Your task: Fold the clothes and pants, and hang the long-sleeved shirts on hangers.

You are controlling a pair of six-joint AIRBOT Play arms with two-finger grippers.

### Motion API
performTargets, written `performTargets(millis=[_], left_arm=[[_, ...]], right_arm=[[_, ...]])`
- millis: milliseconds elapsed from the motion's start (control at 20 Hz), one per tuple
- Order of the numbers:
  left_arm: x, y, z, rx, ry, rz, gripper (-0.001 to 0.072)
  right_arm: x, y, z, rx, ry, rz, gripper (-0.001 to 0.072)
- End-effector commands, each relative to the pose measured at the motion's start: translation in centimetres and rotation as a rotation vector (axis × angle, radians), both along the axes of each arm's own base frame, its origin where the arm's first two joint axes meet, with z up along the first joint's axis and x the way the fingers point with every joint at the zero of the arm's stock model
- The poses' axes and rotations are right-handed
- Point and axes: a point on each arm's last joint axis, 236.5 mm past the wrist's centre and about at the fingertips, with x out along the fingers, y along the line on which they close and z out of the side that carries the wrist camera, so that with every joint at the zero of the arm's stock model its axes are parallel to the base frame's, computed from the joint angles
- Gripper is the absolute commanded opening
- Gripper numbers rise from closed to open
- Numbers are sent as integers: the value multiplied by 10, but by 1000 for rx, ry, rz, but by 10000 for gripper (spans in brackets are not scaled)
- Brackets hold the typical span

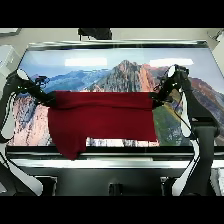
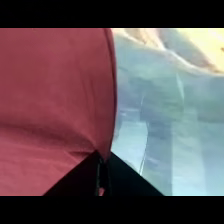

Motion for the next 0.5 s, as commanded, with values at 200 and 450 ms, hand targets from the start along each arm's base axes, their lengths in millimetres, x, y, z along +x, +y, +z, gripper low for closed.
performTargets(millis=[200,450], left_arm=[[-3,9,-16,37,37,20,155],[19,35,33,82,-85,101,476]], right_arm=[[-9,21,-11,86,71,-27,282],[-9,6,41,82,-27,50,551]])
